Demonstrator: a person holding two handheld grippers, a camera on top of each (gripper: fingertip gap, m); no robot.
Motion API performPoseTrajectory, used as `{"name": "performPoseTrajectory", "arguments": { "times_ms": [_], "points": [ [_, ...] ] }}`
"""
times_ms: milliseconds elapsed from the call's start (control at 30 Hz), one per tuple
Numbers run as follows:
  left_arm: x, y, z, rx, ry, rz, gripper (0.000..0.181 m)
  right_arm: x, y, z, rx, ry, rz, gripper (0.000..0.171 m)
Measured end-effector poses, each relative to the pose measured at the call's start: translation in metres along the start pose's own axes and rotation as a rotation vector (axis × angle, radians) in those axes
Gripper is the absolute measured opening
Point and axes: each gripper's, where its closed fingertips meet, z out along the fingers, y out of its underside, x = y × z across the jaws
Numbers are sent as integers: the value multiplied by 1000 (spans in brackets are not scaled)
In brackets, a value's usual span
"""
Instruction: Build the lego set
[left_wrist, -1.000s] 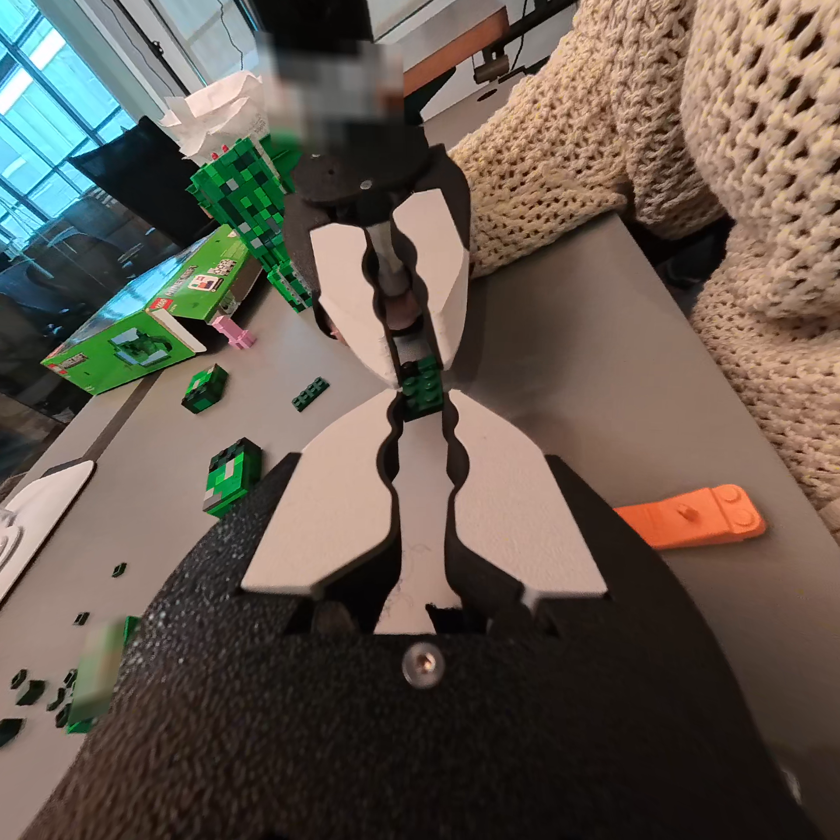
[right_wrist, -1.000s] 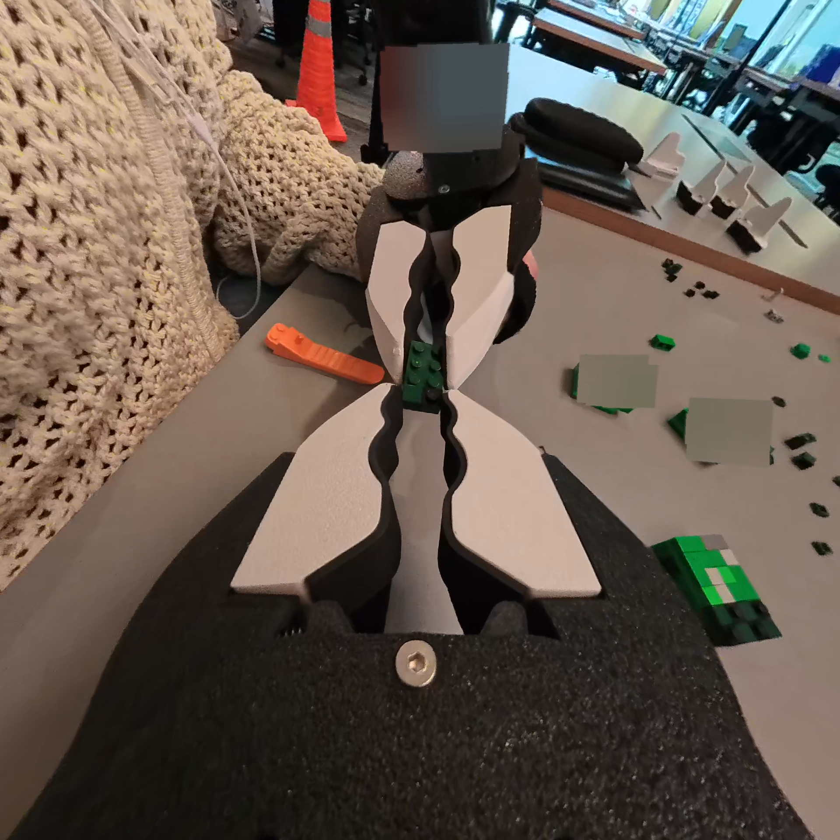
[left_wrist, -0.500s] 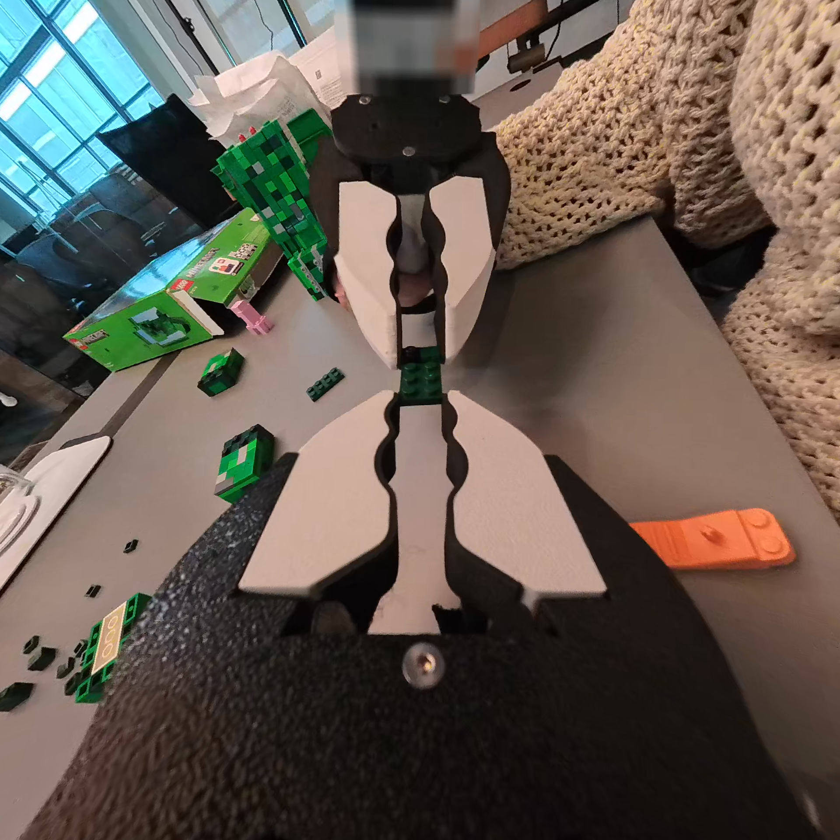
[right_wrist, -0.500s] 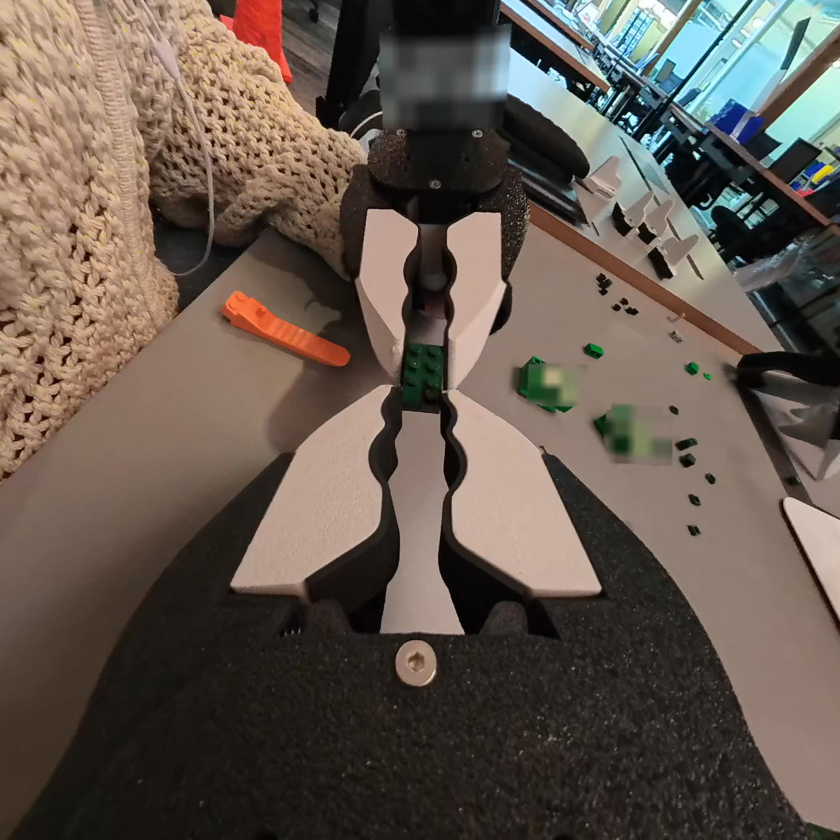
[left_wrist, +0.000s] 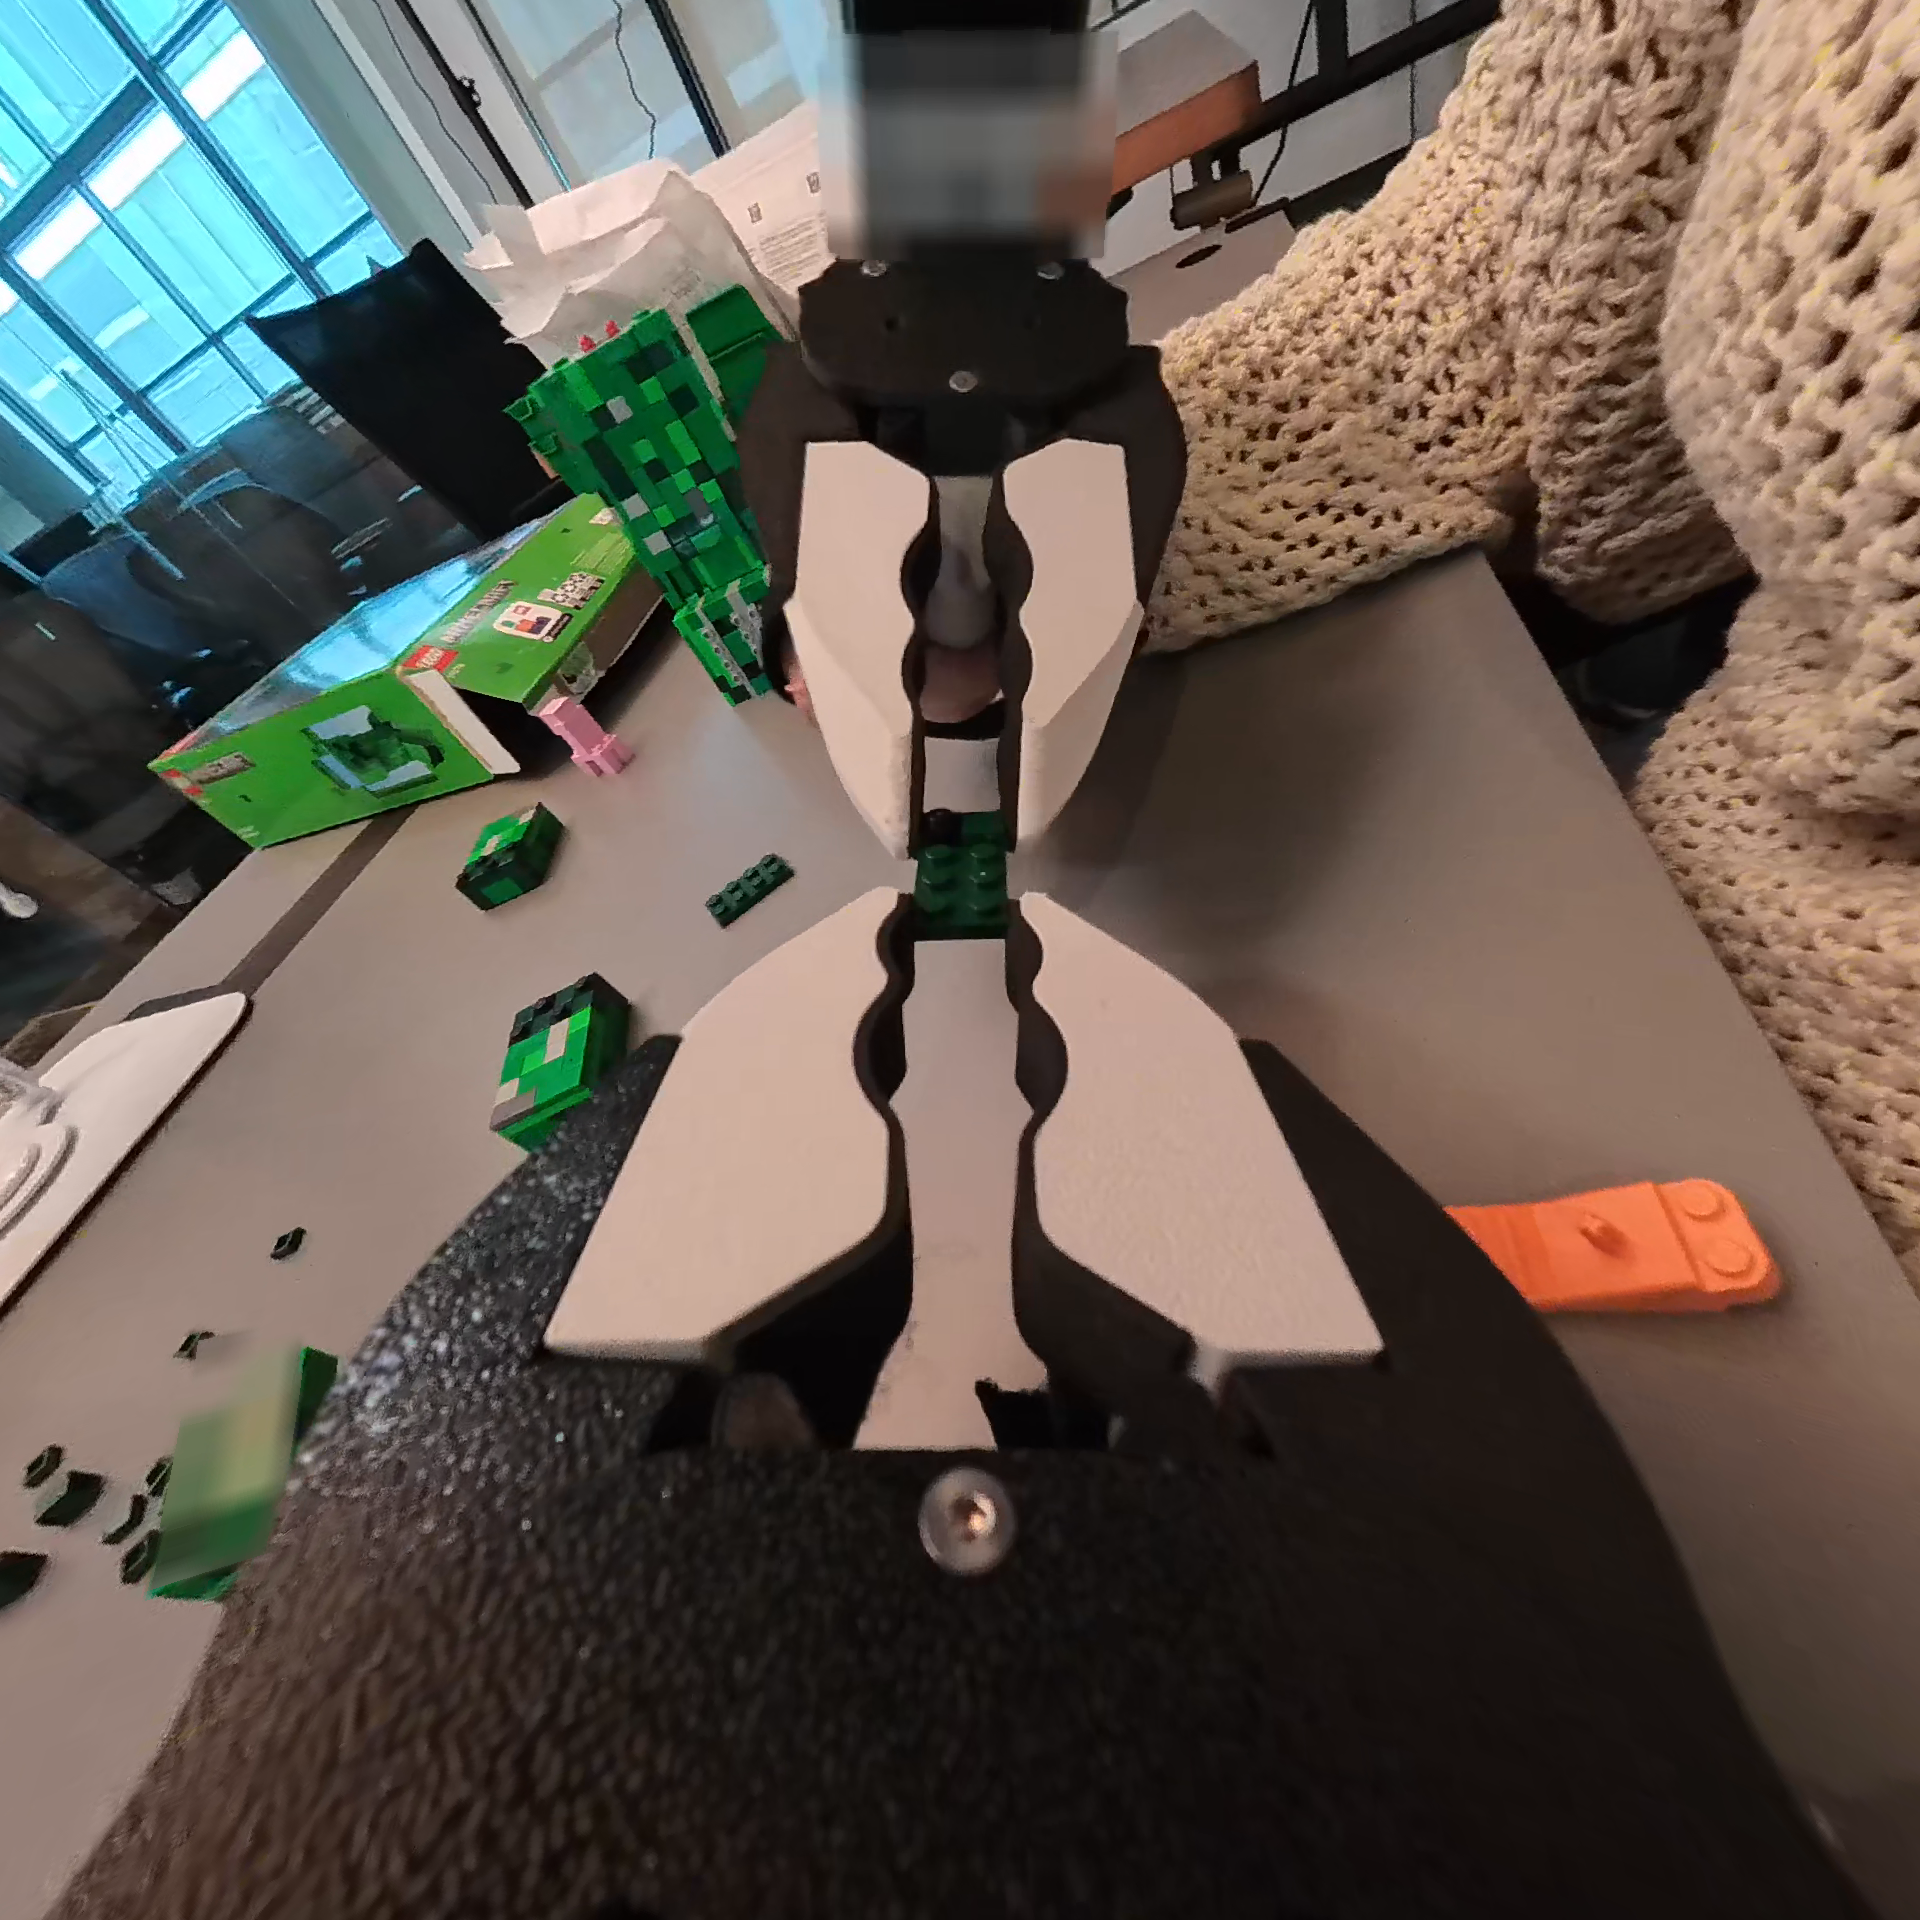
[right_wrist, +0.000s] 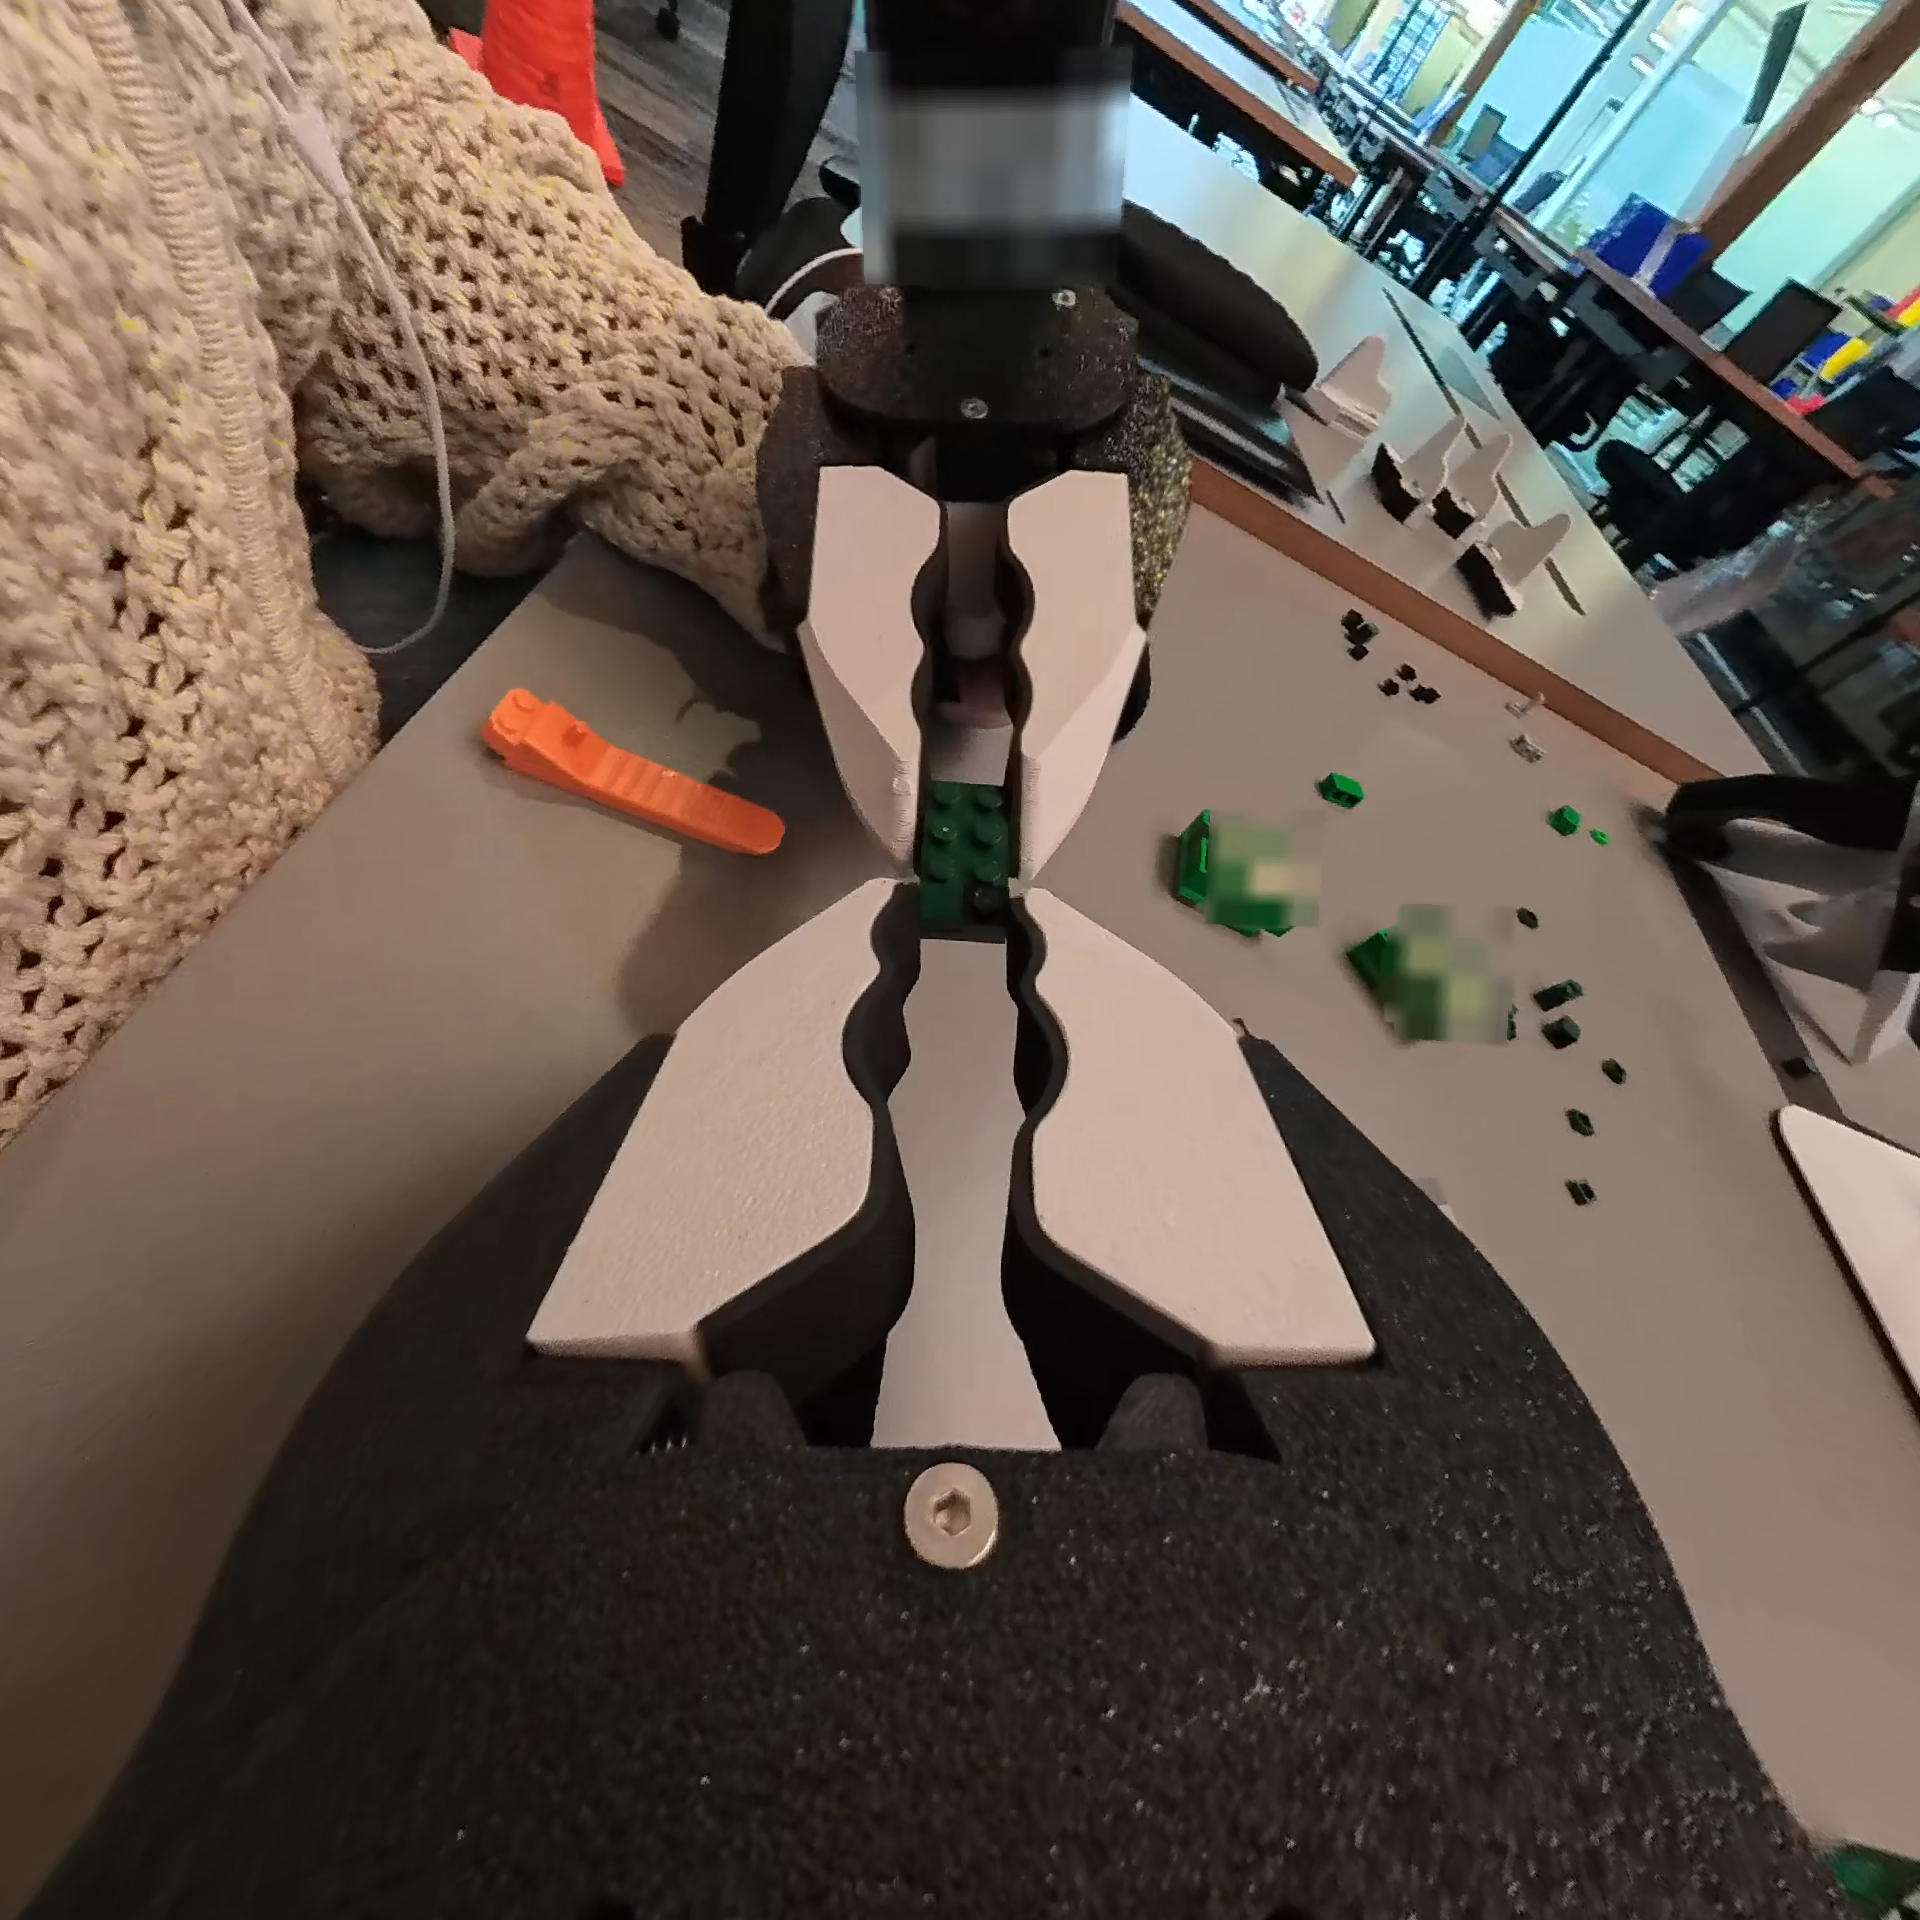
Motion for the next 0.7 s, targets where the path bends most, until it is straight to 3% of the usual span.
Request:
{"name": "performPoseTrajectory", "arguments": {
  "times_ms": [267,400,700],
  "points": [
    [-3,1,1,-6,-17,-3,16,3,-2,-1,40,24,16,16],
    [-12,0,-4,9,-68,-21,16,21,-5,-15,107,122,44,37],
    [-30,10,-13,-49,-176,-74,16,104,30,-85,177,715,165,38]
  ]
}}
